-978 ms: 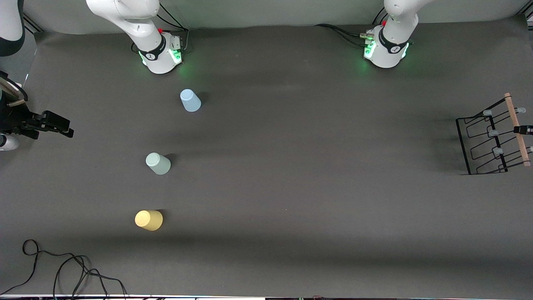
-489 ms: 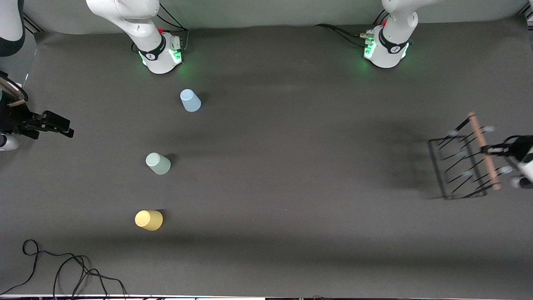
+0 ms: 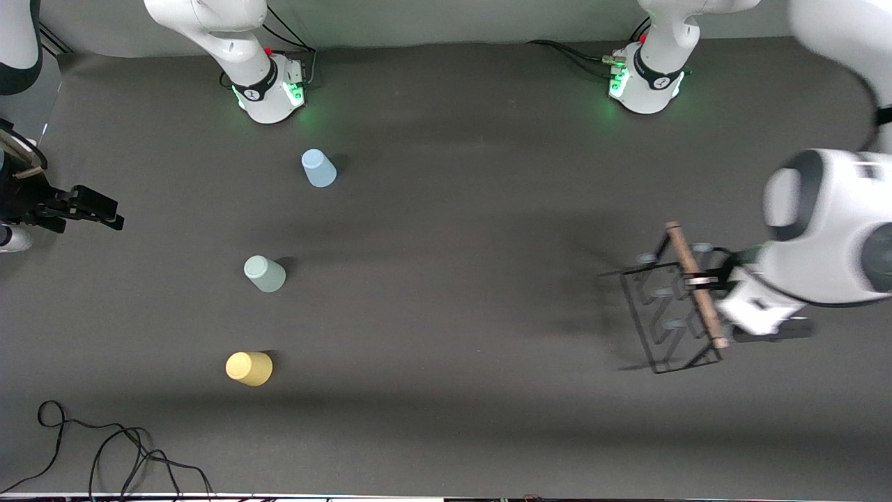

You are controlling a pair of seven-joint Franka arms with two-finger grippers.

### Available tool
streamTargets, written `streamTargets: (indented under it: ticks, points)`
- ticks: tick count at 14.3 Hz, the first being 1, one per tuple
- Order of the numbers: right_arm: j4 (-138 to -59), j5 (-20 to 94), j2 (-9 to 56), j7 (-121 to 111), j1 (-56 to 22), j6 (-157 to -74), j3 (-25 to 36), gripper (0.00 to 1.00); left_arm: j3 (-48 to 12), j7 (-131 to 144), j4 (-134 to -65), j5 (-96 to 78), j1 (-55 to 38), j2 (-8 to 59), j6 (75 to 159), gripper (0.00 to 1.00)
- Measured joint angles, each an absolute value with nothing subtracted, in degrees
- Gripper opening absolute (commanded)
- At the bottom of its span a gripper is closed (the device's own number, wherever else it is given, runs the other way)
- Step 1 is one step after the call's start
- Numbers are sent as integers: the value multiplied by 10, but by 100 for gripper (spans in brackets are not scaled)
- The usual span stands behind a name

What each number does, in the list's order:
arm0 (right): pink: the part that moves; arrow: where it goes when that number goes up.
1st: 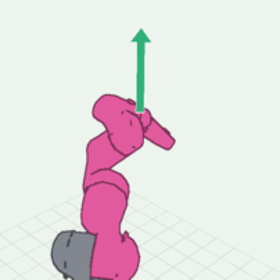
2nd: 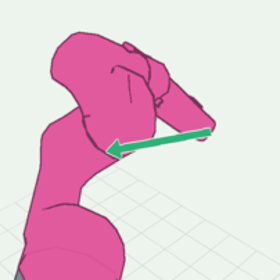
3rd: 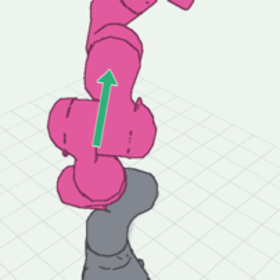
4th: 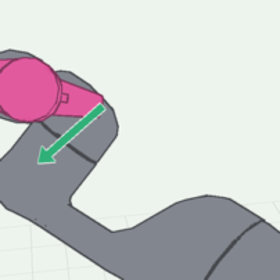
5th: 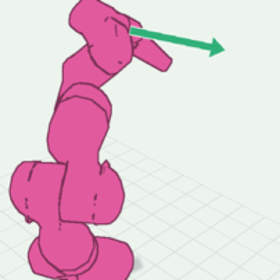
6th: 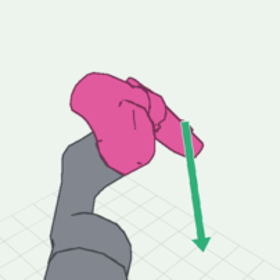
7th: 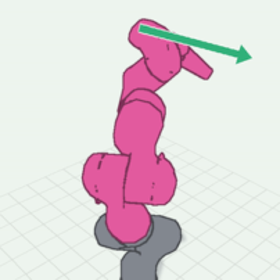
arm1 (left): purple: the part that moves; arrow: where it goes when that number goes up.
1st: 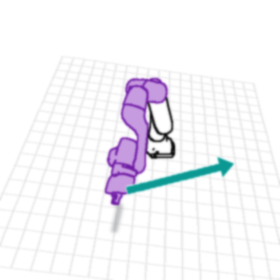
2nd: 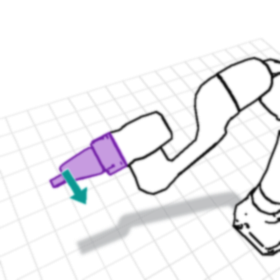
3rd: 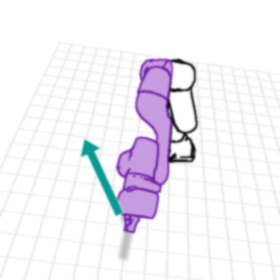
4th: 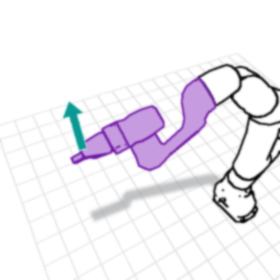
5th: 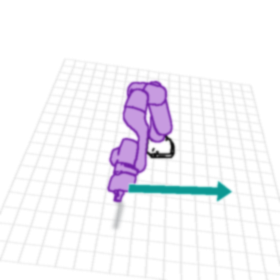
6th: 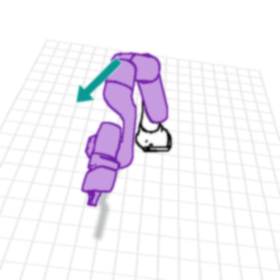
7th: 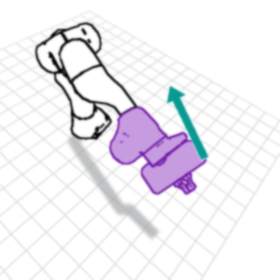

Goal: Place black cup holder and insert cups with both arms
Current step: 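Carry the black rack to the table middle with the left gripper, then release the rack with the left gripper while the right gripper nears the cup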

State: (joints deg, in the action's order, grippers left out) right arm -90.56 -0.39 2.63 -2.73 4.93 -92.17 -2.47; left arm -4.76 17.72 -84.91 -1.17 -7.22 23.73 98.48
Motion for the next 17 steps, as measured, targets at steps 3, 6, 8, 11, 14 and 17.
streamTargets:
  ticks: [3, 6, 8, 11, 14, 17]
  points:
    - [-906, -4, 26, -27, 49, -922, -25, 100, -48, 287, -849, -12, -152, 253, 1011, 0]
    - [-909, -4, 26, -27, 49, -921, -25, 100, -48, 378, -847, -13, -220, 270, 1028, 0]
    - [-914, -4, 26, -21, 49, -920, -25, 100, -48, 413, -839, -17, -256, 279, 1031, 0]
    - [-953, -3, 4, 17, 25, -931, -26, 100, -49, 424, -812, -32, -297, 296, 1031, 0]
    - [-1049, -2, -58, 55, -22, -988, -27, 100, -68, 425, -769, -35, -314, 327, 1032, 0]
    - [-1108, -2, -101, 63, -35, -1010, -27, 100, -89, 424, -741, -35, -316, 368, 1053, 0]
